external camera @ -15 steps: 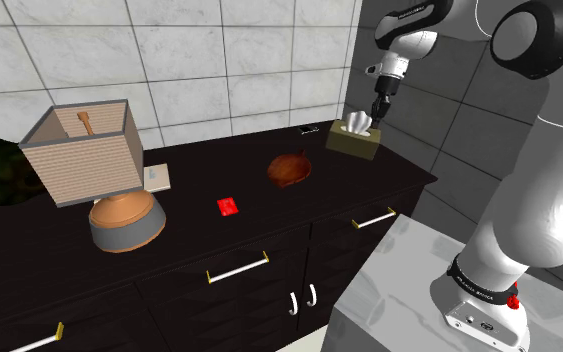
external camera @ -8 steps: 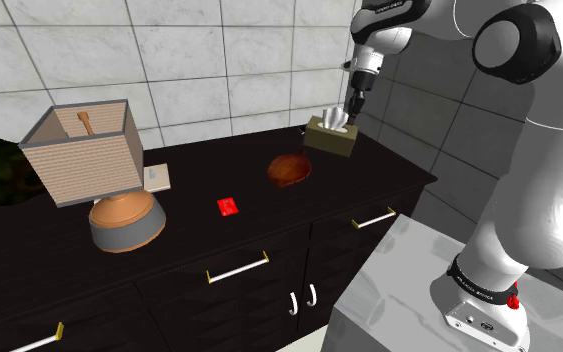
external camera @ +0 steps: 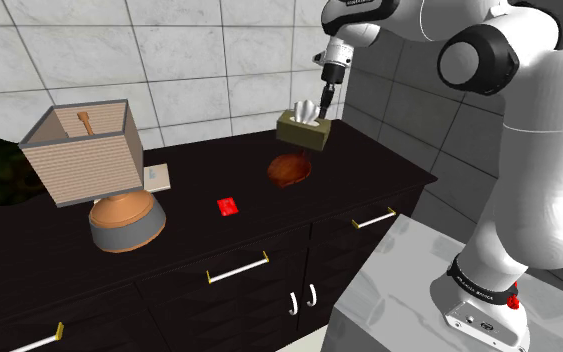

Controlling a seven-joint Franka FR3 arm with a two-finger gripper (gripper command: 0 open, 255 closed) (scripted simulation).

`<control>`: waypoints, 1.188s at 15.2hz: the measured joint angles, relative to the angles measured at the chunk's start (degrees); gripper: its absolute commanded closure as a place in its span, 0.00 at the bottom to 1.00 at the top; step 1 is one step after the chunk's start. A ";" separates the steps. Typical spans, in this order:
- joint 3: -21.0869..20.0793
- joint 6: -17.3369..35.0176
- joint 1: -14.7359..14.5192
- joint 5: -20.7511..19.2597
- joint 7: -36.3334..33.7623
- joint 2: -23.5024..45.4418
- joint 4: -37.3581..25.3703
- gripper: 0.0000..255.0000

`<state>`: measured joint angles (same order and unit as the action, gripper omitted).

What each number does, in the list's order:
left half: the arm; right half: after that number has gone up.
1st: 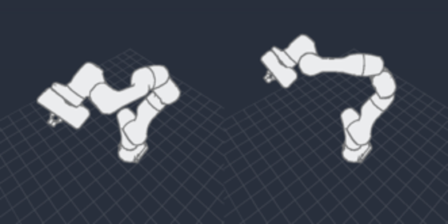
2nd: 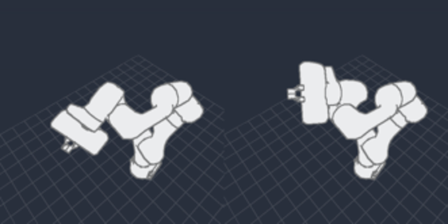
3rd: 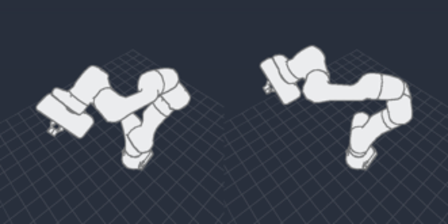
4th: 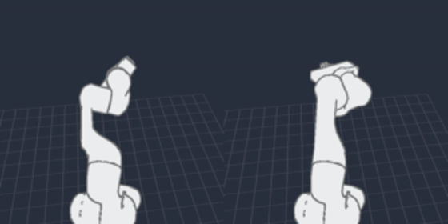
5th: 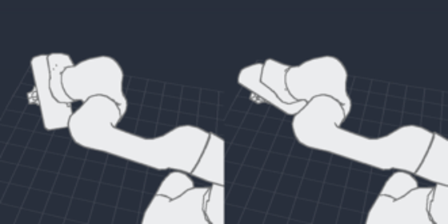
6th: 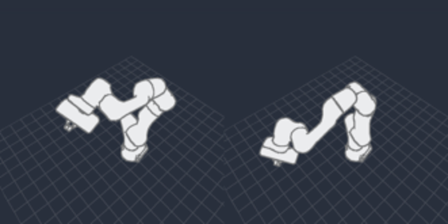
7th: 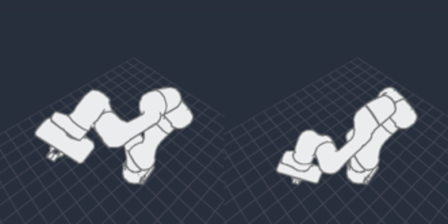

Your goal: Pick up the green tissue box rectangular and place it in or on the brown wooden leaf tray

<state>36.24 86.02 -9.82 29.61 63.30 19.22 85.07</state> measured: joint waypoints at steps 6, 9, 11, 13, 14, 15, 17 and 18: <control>-2.58 -2.47 0.42 4.21 -4.92 7.55 -10.95 1.00; -2.72 -0.83 -0.01 4.35 -4.55 7.82 -9.46 1.00; -2.68 0.76 -0.47 4.25 -3.94 7.57 -7.46 1.00; -2.76 2.13 -0.67 4.39 -3.38 7.84 -6.20 1.00; -2.79 2.84 -0.86 4.41 -3.16 7.83 -5.43 1.00; -2.80 3.50 -0.96 4.45 -2.84 7.89 -4.73 1.00; -2.92 4.61 -1.16 4.65 -2.51 8.17 -3.81 1.00; -2.92 5.31 -1.41 4.61 -2.27 8.00 -2.89 1.00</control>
<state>33.33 91.33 -11.23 34.23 61.03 27.22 82.19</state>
